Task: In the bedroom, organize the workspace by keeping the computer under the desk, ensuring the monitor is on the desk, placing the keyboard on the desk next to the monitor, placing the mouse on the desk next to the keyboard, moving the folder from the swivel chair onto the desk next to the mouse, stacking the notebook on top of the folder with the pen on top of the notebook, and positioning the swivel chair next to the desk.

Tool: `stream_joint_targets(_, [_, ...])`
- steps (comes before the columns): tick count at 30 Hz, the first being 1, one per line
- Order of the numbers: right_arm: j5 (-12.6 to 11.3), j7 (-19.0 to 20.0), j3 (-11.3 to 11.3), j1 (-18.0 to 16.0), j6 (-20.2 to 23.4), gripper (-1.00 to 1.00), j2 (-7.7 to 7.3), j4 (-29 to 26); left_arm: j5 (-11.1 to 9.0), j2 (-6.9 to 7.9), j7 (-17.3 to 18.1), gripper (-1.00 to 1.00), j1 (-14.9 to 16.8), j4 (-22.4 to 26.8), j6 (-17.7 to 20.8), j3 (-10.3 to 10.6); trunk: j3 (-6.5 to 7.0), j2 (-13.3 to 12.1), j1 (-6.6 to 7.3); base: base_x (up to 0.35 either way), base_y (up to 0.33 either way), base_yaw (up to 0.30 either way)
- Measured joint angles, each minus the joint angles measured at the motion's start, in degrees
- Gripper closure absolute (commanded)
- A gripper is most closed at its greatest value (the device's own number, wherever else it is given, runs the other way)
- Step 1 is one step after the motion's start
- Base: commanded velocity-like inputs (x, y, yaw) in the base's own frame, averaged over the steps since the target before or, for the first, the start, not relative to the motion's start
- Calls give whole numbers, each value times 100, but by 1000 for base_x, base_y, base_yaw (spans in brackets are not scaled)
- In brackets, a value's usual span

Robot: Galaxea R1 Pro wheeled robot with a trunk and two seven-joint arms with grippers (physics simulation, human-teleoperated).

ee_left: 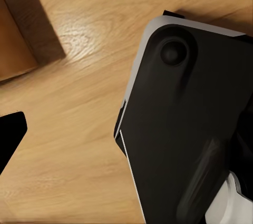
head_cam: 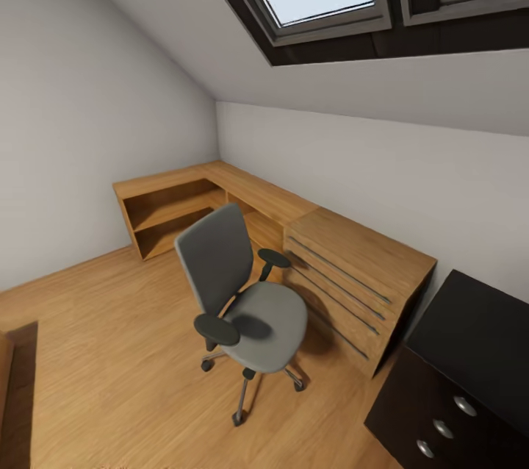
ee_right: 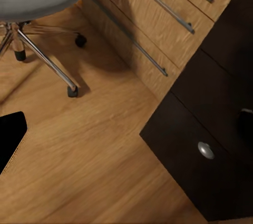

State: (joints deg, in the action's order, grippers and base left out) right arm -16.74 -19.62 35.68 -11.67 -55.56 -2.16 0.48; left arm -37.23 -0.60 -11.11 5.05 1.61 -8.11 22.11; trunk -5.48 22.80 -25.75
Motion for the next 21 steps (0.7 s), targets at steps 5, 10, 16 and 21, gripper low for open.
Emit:
stream_joint_targets(5, [-2, 0, 7, 0, 0, -100, 11, -3, -1, 0, 0, -100, 0, 0, -1, 0, 0, 0, 0, 0, 0, 279])
stream_joint_targets(10, [1, 0, 17, 1, 0, -100, 21, -1, 1, 0, 0, -100, 0, 1, 0, 0, 0, 0, 0, 0, 0, 279])
stream_joint_targets(16, [4, 0, 19, 1, 0, -100, 16, 0, 1, 0, 0, -100, 0, 0, -1, 0, 0, 0, 0, 0, 0, 279])
stream_joint_targets(21, [5, 0, 15, 1, 0, -100, 11, 0, 2, 0, 0, -100, 0, 0, -1, 0, 0, 0, 0, 0, 0, 279])
